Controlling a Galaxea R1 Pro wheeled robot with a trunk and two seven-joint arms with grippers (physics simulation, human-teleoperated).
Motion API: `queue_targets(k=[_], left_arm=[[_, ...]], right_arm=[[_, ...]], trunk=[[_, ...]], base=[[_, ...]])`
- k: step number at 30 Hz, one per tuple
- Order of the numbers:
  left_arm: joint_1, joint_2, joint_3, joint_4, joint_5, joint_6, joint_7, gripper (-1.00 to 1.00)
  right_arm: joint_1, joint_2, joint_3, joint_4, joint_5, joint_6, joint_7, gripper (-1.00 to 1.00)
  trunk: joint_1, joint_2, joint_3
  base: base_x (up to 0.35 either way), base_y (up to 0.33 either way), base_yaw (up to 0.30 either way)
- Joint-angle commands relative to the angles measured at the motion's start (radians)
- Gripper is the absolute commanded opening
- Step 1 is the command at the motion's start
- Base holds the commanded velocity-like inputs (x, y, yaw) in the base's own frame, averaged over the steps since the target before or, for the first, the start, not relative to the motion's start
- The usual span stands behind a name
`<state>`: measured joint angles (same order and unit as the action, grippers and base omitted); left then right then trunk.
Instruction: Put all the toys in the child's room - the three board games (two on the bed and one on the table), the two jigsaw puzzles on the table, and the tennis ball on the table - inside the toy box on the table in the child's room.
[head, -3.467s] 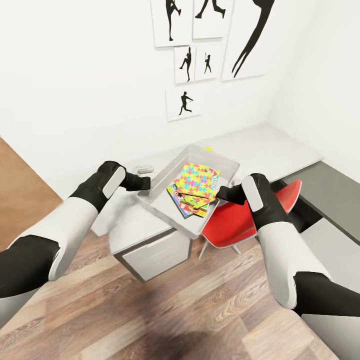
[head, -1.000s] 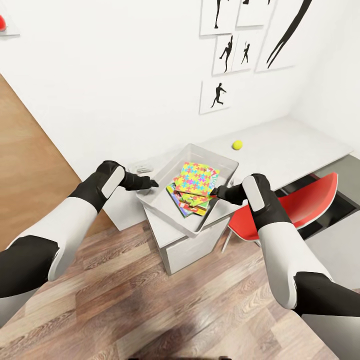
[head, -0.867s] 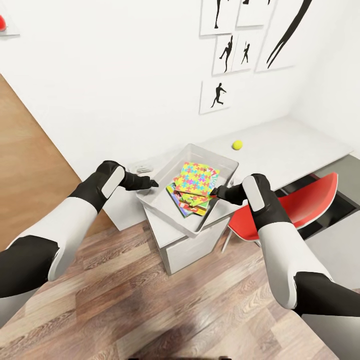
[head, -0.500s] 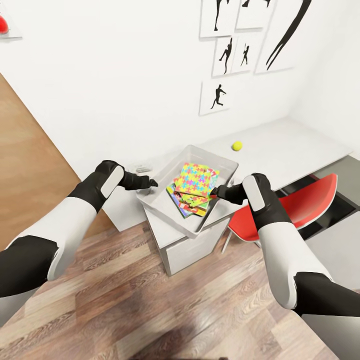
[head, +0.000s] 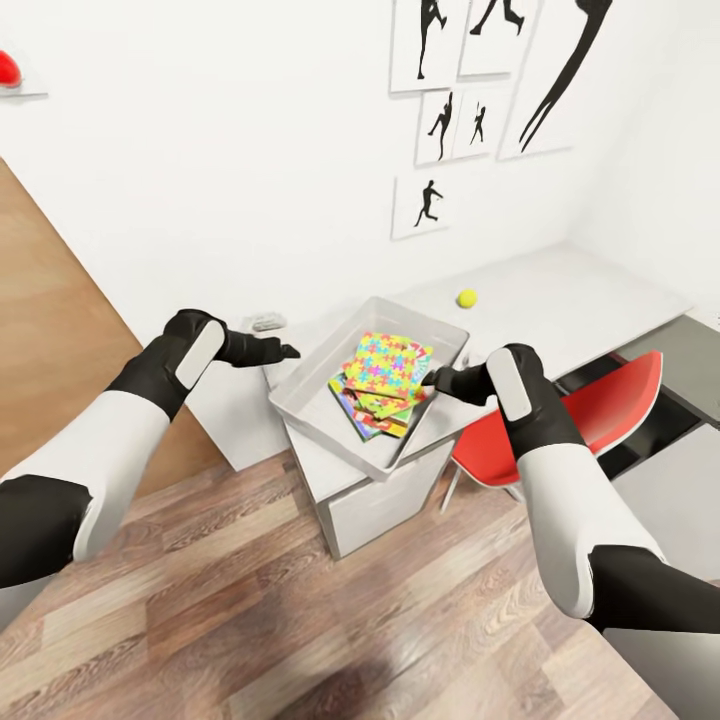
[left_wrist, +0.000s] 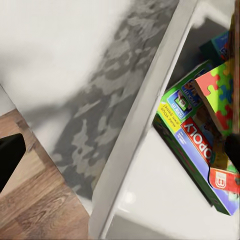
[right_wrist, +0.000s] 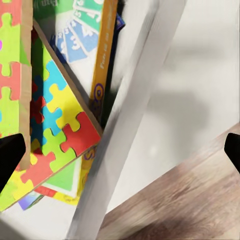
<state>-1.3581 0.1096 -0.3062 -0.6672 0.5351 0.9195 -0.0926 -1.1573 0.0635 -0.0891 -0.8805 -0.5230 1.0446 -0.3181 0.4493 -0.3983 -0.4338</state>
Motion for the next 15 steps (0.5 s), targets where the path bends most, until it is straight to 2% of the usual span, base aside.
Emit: queue_targets(k=[1,6,12,15], left_arm=[[-0.001,0.003,-0.003,-0.003,-0.009,0.002,-0.015,1.00],[-0.001,0.015,0.003,-0.008,-0.009,0.005,-0.041,1.00],[-0.001,0.052,0.035,-0.011,-0.005,0.013,-0.086,1.00],[-0.001,0.082,0.059,-0.022,-0.005,0.033,-0.133,1.00]], right_arm=[[-0.001,0.001,-0.003,-0.006,-0.011,0.003,-0.010,1.00],[-0.001,0.001,-0.003,-0.035,-0.022,0.003,-0.010,1.00],[-0.001,0.000,-0.002,-0.082,-0.045,0.003,-0.009,1.00],[-0.002,-0.002,-0.003,-0.128,-0.067,0.003,-0.009,1.00]], trunk=[[0.001,-0.002,0.000],[0.001,-0.002,0.008],[0.001,-0.002,0.018],[0.001,-0.002,0.022]], base=[[0.000,0.000,-0.064],[0.000,0.000,-0.064],[0.000,0.000,-0.065],[0.000,0.000,-0.065]])
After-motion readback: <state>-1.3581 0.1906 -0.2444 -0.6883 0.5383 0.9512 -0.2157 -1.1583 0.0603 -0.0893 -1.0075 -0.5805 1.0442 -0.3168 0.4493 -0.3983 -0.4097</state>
